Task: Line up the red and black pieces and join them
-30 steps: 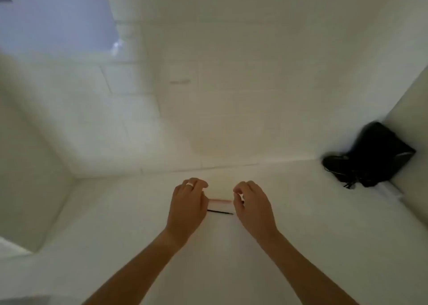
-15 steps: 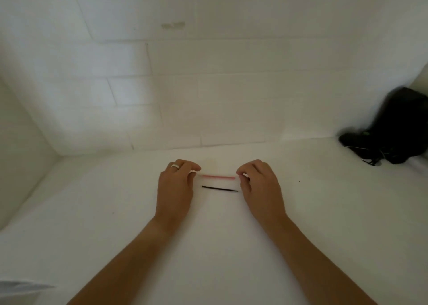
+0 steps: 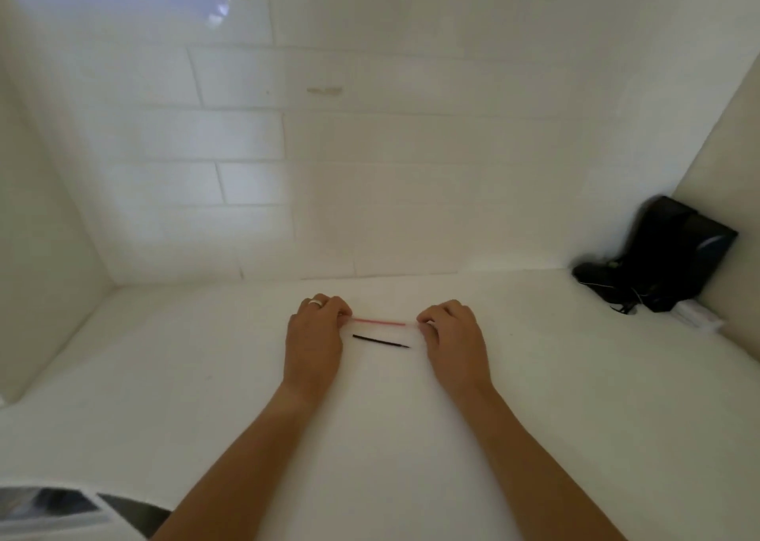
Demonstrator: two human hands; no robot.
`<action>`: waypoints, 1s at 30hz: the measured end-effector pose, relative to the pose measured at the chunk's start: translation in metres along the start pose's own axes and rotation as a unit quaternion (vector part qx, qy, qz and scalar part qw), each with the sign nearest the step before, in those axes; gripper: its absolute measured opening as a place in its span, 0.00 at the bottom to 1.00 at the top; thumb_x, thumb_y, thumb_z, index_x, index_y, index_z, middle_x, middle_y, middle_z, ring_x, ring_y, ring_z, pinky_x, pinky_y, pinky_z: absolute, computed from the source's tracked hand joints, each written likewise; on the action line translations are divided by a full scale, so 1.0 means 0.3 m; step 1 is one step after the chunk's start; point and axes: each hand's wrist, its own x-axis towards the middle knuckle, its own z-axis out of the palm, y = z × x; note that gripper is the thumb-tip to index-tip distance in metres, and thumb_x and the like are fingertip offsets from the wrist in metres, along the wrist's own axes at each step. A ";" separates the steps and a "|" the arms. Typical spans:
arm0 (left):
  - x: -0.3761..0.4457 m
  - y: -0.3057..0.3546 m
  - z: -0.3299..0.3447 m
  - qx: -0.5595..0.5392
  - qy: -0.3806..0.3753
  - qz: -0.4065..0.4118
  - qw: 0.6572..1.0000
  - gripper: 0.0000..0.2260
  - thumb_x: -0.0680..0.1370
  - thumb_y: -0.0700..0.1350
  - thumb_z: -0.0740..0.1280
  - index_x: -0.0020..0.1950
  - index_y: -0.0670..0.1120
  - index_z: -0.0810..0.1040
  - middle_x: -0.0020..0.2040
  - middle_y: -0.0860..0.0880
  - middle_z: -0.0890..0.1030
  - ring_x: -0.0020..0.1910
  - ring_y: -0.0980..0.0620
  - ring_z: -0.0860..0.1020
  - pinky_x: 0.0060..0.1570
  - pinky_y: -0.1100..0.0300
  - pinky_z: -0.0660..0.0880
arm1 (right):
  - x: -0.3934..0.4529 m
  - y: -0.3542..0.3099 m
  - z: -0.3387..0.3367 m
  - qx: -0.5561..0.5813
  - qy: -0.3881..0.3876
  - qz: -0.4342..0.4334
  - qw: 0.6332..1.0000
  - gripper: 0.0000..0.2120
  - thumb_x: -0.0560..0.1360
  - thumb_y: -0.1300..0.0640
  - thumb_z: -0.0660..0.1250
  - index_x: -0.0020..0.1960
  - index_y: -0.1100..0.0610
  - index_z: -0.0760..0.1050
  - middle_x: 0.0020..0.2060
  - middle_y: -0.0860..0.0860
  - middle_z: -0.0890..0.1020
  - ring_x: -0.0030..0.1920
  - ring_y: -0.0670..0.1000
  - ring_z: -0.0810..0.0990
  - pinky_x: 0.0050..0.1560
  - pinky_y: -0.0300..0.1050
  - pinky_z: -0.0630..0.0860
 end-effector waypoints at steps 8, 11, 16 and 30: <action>0.009 0.016 -0.001 -0.039 0.004 0.035 0.999 0.07 0.81 0.39 0.64 0.51 0.49 0.79 0.46 0.51 0.79 0.49 0.49 0.76 0.48 0.52 0.74 | 0.000 -0.009 0.012 -0.052 0.018 -0.100 0.994 0.09 0.78 0.50 0.62 0.53 0.49 0.80 0.50 0.46 0.80 0.52 0.52 0.77 0.48 0.46 0.69; 0.003 0.029 -0.004 -0.058 -0.010 0.062 0.996 0.07 0.81 0.39 0.64 0.52 0.50 0.79 0.47 0.54 0.79 0.50 0.53 0.75 0.49 0.58 0.73 | -0.001 -0.042 0.019 -0.065 0.032 -0.157 0.985 0.12 0.79 0.49 0.59 0.54 0.49 0.80 0.50 0.45 0.81 0.52 0.50 0.77 0.52 0.45 0.69; 0.005 0.037 0.009 -0.061 -0.009 0.109 0.992 0.07 0.81 0.39 0.66 0.56 0.48 0.82 0.50 0.53 0.81 0.51 0.52 0.78 0.52 0.53 0.77 | 0.007 -0.065 0.029 -0.074 0.029 -0.180 0.980 0.05 0.81 0.57 0.63 0.50 0.53 0.78 0.45 0.47 0.79 0.44 0.52 0.76 0.43 0.43 0.70; -0.004 0.077 -0.004 -0.107 -0.028 0.143 0.984 0.09 0.80 0.36 0.68 0.58 0.45 0.83 0.53 0.53 0.80 0.51 0.59 0.76 0.55 0.64 0.76 | 0.007 -0.072 0.021 -0.064 0.069 -0.153 0.984 0.11 0.82 0.47 0.61 0.48 0.49 0.79 0.40 0.48 0.75 0.41 0.51 0.73 0.44 0.43 0.66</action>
